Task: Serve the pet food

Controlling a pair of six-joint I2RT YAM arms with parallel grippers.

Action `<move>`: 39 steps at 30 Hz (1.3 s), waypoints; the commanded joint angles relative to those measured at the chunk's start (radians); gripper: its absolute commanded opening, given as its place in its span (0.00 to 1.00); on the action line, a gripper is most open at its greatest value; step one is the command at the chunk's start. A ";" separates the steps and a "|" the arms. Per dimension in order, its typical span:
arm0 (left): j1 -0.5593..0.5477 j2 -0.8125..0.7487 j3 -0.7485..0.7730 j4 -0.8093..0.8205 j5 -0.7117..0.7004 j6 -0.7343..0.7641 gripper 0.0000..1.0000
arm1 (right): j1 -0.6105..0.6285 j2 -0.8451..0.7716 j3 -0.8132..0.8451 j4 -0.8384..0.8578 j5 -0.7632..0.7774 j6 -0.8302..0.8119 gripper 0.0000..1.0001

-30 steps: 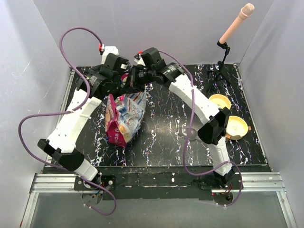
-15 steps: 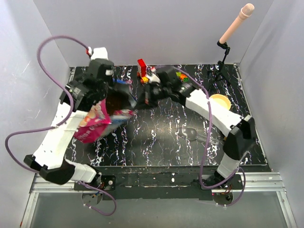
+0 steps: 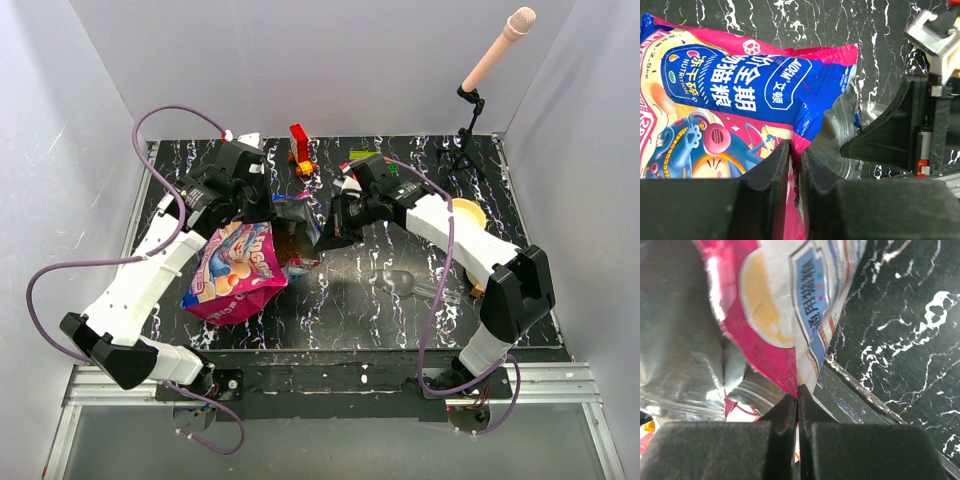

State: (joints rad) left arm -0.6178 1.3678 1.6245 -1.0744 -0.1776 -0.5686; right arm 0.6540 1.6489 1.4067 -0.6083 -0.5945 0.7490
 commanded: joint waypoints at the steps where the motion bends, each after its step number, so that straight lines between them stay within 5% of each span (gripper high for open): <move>1: 0.000 0.028 0.074 -0.071 0.049 0.055 0.17 | 0.007 -0.054 0.116 -0.027 -0.071 0.013 0.01; 5: 0.000 0.036 0.063 -0.108 0.029 0.061 0.28 | 0.036 -0.051 0.161 -0.027 -0.064 0.030 0.01; 10: 0.000 0.034 0.072 -0.160 -0.020 0.107 0.53 | 0.056 -0.032 0.205 -0.044 -0.053 0.036 0.01; 17: -0.002 0.042 0.103 -0.237 -0.081 0.125 0.58 | 0.075 -0.023 0.242 -0.062 -0.034 0.035 0.01; 20: -0.002 0.019 0.110 -0.242 -0.154 0.154 0.54 | 0.082 -0.020 0.262 -0.082 -0.013 0.027 0.01; 24: -0.005 0.054 0.149 -0.265 -0.148 0.234 0.14 | 0.096 0.006 0.302 -0.117 0.009 0.016 0.01; 27: -0.007 0.040 0.143 -0.211 -0.105 0.248 0.00 | 0.095 0.009 0.322 -0.158 0.037 -0.025 0.01; 28: -0.007 0.043 0.144 -0.197 -0.088 0.233 0.00 | 0.090 0.006 0.336 -0.186 0.056 -0.066 0.07; 31: -0.007 0.036 0.111 -0.130 -0.046 0.146 0.00 | 0.070 -0.046 0.367 -0.336 0.190 -0.241 0.55; 33: -0.007 0.024 0.077 -0.078 -0.040 0.075 0.00 | 0.041 -0.137 0.300 -0.358 0.263 -0.298 0.74; 39: -0.007 -0.015 0.047 0.014 -0.045 0.039 0.00 | -0.187 -0.529 -0.153 -0.196 0.246 -0.260 0.84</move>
State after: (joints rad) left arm -0.6296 1.4055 1.6707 -1.2259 -0.2272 -0.5041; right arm 0.5964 1.3407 1.4620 -0.8490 -0.3801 0.5102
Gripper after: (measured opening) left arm 0.009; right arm 0.832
